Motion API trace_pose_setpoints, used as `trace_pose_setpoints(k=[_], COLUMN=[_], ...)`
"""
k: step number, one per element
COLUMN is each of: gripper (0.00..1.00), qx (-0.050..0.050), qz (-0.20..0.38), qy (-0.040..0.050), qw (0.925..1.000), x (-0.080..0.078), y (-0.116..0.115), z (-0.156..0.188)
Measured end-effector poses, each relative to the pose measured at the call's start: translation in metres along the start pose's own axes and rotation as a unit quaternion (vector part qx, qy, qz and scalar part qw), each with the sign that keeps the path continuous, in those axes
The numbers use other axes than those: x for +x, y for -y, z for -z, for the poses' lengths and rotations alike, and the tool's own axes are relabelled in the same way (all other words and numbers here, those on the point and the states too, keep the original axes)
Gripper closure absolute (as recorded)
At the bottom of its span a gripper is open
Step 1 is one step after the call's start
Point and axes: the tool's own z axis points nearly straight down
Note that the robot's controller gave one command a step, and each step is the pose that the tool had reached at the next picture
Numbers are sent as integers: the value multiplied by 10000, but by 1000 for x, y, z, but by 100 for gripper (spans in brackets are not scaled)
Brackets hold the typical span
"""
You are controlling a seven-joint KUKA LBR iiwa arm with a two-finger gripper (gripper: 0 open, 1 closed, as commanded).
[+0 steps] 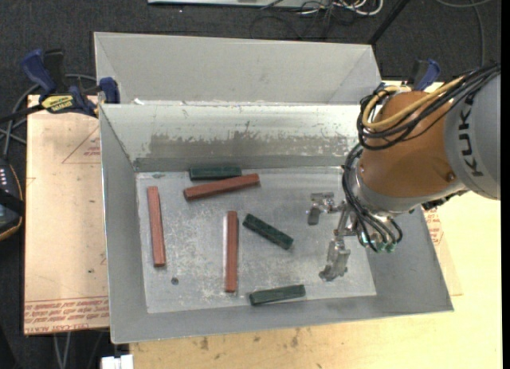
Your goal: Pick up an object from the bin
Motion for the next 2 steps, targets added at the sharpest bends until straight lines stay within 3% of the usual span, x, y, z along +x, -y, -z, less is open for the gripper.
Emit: trace_pose_setpoints(k=[1,2], gripper=[0,100], qx=[-4,3], qz=[825,813], qy=[24,41], qw=[9966,9967], x=[-48,-49], y=[-53,-52], z=[-95,-92])
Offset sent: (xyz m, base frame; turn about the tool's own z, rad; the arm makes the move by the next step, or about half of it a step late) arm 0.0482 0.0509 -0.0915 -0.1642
